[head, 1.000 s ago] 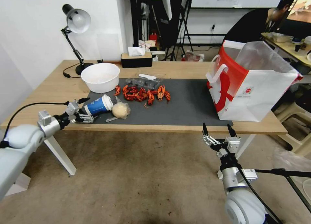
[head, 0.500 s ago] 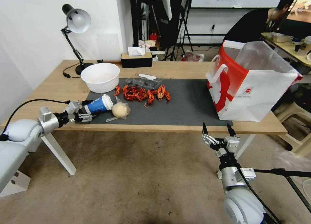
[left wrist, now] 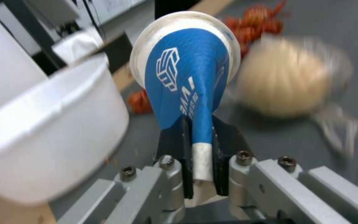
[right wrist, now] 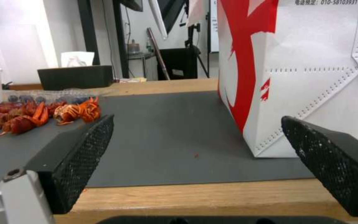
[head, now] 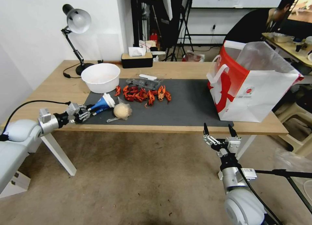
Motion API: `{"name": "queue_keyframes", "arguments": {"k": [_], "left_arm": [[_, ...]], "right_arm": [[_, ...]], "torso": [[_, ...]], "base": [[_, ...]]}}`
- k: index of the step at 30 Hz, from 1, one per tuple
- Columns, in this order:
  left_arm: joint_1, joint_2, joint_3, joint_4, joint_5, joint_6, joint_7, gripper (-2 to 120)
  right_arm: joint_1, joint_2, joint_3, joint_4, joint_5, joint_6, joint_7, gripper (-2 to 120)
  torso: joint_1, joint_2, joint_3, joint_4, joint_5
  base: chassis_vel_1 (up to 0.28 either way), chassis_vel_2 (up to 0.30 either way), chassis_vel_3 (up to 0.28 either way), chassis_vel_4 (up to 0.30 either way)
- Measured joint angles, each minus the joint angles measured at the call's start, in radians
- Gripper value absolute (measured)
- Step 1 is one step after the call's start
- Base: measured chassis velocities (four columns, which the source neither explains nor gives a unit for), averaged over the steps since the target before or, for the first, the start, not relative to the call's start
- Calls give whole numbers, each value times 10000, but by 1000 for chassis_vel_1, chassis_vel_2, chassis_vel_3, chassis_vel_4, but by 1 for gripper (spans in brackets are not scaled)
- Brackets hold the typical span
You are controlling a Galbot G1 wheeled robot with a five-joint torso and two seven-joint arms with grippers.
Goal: Pick up the trash from the table and place it into the takeout bag.
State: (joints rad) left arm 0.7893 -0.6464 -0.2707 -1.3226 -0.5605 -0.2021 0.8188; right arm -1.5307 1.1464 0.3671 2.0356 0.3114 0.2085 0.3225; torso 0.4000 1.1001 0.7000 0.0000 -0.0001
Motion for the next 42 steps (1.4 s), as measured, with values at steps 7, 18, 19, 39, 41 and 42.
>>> {"name": "queue_keyframes", "arguments": {"k": [7,18,19,39,41,42], "left_arm": [[-599,91,470,-871,-1133,34,-529,6],[-2502,-430,2919,-1796,-3087,327,-1980,6],[-2920,-551,3347,-1834,-3367,428,-2208,6],[-7631,-3018,7803,-991,-5247,773,-3633,6],[-7869,-3351,8000,-818,-5296,775,-3667,6],[-8076,-3656,8164,-657,-5349,775,-3693,6]], "right_arm": [[20,-3,0,-10,0,-4,1,100],[7,-18,68,-32,1,-5,32,100],[10,-33,83,-32,4,-4,40,100],[103,119,96,-9,-52,-79,99,100],[96,125,115,-3,-54,-79,111,100],[94,131,138,1,-55,-78,121,100]], "torso": [[0,0,0,1,3],[0,0,0,-2,4],[0,-1,0,0,1],[1,-1,0,1,4],[1,-2,0,-1,3],[2,-2,0,-3,3]], "base": [[0,0,0,0],[0,0,0,0],[0,0,0,0],[0,0,0,0],[0,0,0,0],[0,0,0,0]]}}
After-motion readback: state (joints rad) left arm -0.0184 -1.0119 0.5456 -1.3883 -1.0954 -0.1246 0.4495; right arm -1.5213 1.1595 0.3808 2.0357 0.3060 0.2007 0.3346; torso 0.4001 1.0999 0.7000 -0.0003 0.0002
